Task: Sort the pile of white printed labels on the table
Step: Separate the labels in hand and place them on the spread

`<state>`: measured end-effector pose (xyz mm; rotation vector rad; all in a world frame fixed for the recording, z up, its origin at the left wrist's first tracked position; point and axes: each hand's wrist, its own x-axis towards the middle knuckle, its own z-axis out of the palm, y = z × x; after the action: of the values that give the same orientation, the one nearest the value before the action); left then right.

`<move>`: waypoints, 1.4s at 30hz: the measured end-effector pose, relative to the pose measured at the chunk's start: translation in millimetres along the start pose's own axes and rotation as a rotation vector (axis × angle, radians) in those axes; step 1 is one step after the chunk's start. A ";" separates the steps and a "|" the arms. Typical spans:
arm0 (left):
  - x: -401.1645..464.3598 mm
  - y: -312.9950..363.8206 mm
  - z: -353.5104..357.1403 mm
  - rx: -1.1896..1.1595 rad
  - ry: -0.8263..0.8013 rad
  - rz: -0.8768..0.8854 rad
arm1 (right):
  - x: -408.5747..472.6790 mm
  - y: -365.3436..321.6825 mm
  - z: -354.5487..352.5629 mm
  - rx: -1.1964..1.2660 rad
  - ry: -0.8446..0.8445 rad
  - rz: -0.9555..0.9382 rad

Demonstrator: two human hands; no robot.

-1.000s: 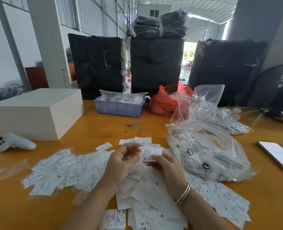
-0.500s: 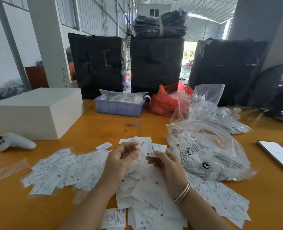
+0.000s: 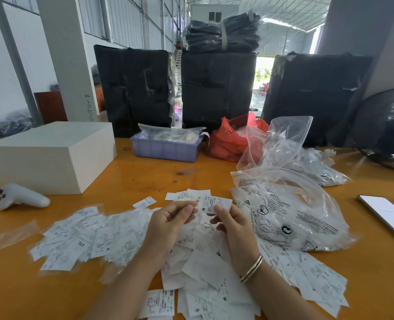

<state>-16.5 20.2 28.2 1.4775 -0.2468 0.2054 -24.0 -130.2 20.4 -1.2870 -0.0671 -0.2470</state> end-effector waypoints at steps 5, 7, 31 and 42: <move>-0.7 0.2 -0.3 -0.026 -0.015 -0.014 | 2.8 3.5 -2.7 0.020 0.029 0.032; -1.0 0.2 -0.3 -0.023 -0.020 -0.015 | 3.4 3.9 -3.6 0.023 0.036 0.035; -0.2 1.5 -1.1 0.059 0.050 0.011 | 2.6 6.3 -0.6 -0.001 -0.002 0.031; -1.3 5.0 -1.3 0.009 0.044 -0.003 | 2.1 4.7 1.4 0.086 -0.034 -0.026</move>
<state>-19.1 21.9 32.5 1.4801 -0.2086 0.2369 -20.8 -128.0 16.7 -1.2055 -0.1221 -0.2426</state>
